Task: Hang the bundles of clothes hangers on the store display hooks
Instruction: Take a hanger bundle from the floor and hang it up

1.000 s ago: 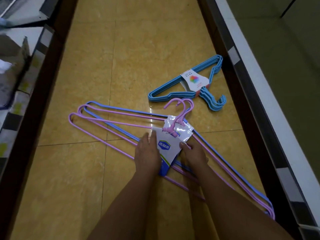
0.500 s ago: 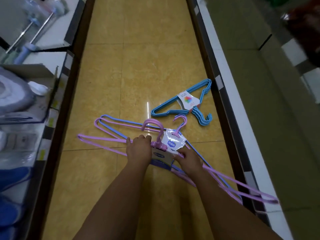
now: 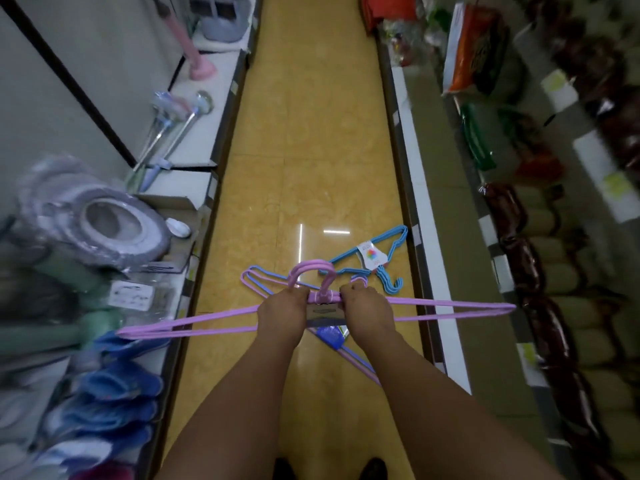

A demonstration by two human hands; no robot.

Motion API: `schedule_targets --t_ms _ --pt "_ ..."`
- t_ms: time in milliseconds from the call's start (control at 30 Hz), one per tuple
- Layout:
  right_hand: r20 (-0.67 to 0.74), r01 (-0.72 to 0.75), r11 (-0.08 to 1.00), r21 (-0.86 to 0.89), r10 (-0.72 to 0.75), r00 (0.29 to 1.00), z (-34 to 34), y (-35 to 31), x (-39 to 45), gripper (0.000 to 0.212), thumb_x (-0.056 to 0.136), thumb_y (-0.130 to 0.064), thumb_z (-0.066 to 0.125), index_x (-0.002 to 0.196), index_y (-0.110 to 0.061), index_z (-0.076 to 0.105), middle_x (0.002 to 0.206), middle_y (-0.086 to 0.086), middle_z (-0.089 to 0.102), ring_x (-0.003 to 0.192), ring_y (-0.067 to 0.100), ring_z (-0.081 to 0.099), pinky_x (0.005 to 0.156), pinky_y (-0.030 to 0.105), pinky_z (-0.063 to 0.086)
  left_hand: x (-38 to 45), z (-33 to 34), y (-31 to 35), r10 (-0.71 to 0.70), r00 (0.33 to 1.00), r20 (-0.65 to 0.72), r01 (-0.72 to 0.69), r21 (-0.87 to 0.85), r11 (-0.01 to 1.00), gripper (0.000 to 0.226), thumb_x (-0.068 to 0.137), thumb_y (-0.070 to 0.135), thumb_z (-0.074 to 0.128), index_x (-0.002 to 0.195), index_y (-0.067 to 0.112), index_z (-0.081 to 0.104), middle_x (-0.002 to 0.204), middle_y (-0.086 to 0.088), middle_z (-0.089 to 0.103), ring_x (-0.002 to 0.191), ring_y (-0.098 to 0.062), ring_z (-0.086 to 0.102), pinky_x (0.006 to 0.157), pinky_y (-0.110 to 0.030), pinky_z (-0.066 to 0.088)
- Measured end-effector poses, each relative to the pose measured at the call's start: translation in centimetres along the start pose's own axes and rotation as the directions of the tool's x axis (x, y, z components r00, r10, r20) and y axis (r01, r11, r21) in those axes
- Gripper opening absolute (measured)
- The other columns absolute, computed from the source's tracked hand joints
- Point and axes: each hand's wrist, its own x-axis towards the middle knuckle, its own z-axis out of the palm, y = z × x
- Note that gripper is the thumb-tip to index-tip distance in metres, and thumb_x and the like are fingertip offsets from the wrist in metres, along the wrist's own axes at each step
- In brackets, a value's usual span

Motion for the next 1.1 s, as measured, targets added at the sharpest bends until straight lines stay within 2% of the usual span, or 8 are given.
schedule_targets --t_ms 133,267,333,533,633,800,967,1100 --pt "0.015 0.065 0.997 -0.039 -0.064 0.998 -7.3 -3.0 -2.6 0.024 0.094 -0.008 0.043 0.114 -0.012 0.056 0.114 0.010 0.061 0.103 0.031 0.061 0.081 0.038 0.049 -3.8 -6.5 -1.5 0.003 0.996 -0.084 -0.008 -0.061 0.998 0.018 0.096 0.023 0.042 0.109 0.018 0.054 0.109 -0.007 0.062 0.101 -0.031 0.058 0.074 -0.033 0.037" --pt "-0.016 0.124 0.988 -0.087 -0.126 0.992 -13.5 -5.0 -5.2 0.025 0.095 -0.010 0.041 0.117 -0.011 0.054 0.115 0.010 0.059 0.105 0.030 0.060 0.081 0.035 0.047 -7.2 -11.3 -3.1 -0.075 0.987 -0.143 0.054 -0.140 0.989 0.029 0.098 0.035 0.042 0.122 0.024 0.056 0.114 -0.004 0.061 0.108 -0.028 0.054 0.090 -0.036 0.034" --pt "-0.036 0.147 0.982 -0.118 -0.152 0.988 -15.6 -5.8 -6.1 0.025 0.096 -0.011 0.040 0.116 -0.012 0.054 0.115 0.010 0.060 0.105 0.030 0.059 0.080 0.033 0.046 -8.5 -13.0 -3.3 -0.113 0.981 -0.159 0.087 -0.158 0.984 0.029 0.100 0.033 0.040 0.121 0.021 0.055 0.112 -0.006 0.059 0.106 -0.029 0.054 0.091 -0.037 0.035" --pt "-0.040 0.267 0.940 -0.211 -0.281 0.959 -19.3 -8.8 -8.9 0.028 0.096 -0.012 0.040 0.122 -0.012 0.050 0.118 0.009 0.059 0.108 0.030 0.058 0.079 0.033 0.045 -13.2 -16.4 -3.7 -0.241 0.936 -0.256 0.185 -0.225 0.957 0.025 0.100 0.028 0.040 0.111 0.012 0.057 0.105 -0.013 0.059 0.098 -0.032 0.055 0.076 -0.036 0.037" --pt "-0.034 0.357 0.903 -0.240 -0.375 0.926 -19.8 -10.2 -10.5 0.028 0.096 -0.013 0.039 0.122 -0.013 0.050 0.118 0.009 0.059 0.108 0.030 0.058 0.080 0.033 0.045 -15.9 -16.7 -3.9 -0.358 0.888 -0.288 0.302 -0.223 0.927 0.024 0.099 0.028 0.041 0.112 0.015 0.057 0.111 -0.010 0.061 0.104 -0.031 0.054 0.087 -0.038 0.037" --pt "-0.028 0.494 0.802 -0.336 -0.533 0.846 -19.4 -11.0 -14.4 0.029 0.097 -0.011 0.039 0.124 -0.015 0.049 0.120 0.006 0.060 0.110 0.028 0.058 0.081 0.031 0.045 -21.6 -15.5 -2.9 -0.524 0.804 -0.280 0.496 -0.169 0.852 0.028 0.099 0.031 0.041 0.119 0.018 0.056 0.117 -0.011 0.059 0.110 -0.033 0.054 0.097 -0.042 0.036" --pt "0.012 0.648 0.640 -0.412 -0.707 0.707 -17.9 -11.9 -18.6 0.030 0.097 -0.010 0.038 0.123 -0.016 0.051 0.121 0.005 0.061 0.110 0.027 0.060 0.082 0.032 0.047 -28.6 -13.3 -1.4 -0.676 0.693 -0.251 0.624 -0.261 0.737 0.032 0.099 0.031 0.041 0.127 0.020 0.050 0.120 -0.010 0.057 0.115 -0.032 0.050 0.098 -0.046 0.040" --pt "0.087 0.757 0.483 -0.440 -0.816 0.572 -16.1 -14.8 -22.9 0.030 0.098 -0.010 0.037 0.125 -0.015 0.051 0.123 0.007 0.061 0.112 0.028 0.060 0.084 0.035 0.048 -35.7 -11.4 -0.8 -0.807 0.556 -0.200 0.730 -0.348 0.589 0.034 0.101 0.034 0.037 0.128 0.020 0.050 0.127 -0.009 0.052 0.120 -0.029 0.047 0.096 -0.041 0.039"
